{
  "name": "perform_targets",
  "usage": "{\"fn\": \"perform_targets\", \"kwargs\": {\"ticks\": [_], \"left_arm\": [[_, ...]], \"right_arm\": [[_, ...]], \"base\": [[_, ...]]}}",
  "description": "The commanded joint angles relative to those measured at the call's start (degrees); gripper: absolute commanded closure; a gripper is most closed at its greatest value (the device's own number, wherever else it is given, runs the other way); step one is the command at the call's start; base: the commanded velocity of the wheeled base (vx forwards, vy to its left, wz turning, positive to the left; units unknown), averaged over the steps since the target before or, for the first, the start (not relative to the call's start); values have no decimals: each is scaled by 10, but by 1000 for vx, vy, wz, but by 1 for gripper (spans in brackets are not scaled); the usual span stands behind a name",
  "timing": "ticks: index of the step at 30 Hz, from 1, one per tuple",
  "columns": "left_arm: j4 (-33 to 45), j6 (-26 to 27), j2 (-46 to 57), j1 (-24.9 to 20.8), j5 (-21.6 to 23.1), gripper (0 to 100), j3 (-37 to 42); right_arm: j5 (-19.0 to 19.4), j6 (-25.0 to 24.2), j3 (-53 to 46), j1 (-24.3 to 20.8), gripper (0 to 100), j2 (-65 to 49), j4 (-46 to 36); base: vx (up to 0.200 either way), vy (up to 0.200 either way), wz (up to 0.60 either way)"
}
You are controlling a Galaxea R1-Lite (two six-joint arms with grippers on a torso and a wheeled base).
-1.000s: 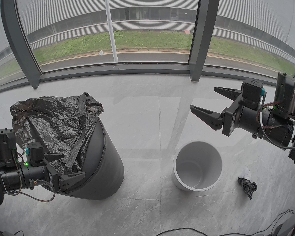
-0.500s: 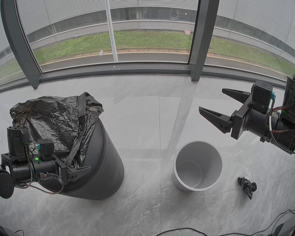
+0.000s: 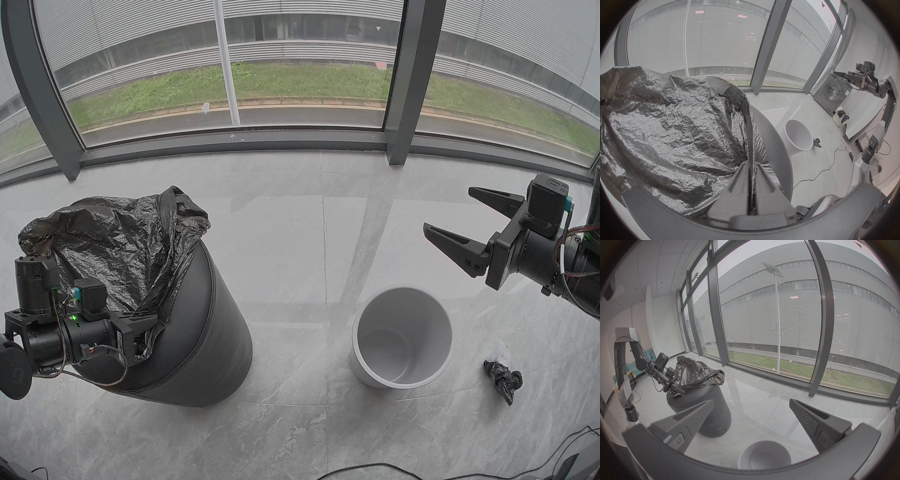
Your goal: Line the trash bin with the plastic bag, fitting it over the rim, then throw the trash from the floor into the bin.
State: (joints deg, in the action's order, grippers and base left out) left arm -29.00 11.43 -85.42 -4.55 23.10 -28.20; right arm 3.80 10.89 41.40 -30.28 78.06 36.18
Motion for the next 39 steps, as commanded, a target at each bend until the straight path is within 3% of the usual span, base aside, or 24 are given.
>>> {"fn": "perform_targets", "kwargs": {"ticks": [1, 14, 21, 24, 28, 33, 35, 39], "left_arm": [[1, 0, 20, 6, 3, 100, 0], [-12, 3, 161, 4, 1, 100, -34], [3, 29, 164, -41, 3, 100, -138], [85, 36, 169, -100, 0, 100, -222], [168, 36, 182, -141, -1, 100, -274], [287, 31, 247, -136, -16, 100, -274], [377, 25, 298, -121, -39, 100, -253], [491, 14, 362, -86, -49, 100, -220]], "right_arm": [[1, 0, -1, 0, 0, 0, 0], [9, -1, 63, 6, 0, 68, 0], [59, 0, 162, 8, 0, 171, -1], [92, 1, 212, 8, 0, 235, 1], [96, 1, 254, 7, 0, 274, 10], [98, 0, 272, 3, 0, 300, 35], [101, 0, 274, 1, 0, 306, 41], [132, 0, 283, -4, 0, 315, 42]], "base": [[0, 0, 0], [0, 0, 0], [0, 0, 0], [0, 0, 0], [0, 0, 0], [0, 0, 0], [0, 0, 0], [0, 0, 0]]}}
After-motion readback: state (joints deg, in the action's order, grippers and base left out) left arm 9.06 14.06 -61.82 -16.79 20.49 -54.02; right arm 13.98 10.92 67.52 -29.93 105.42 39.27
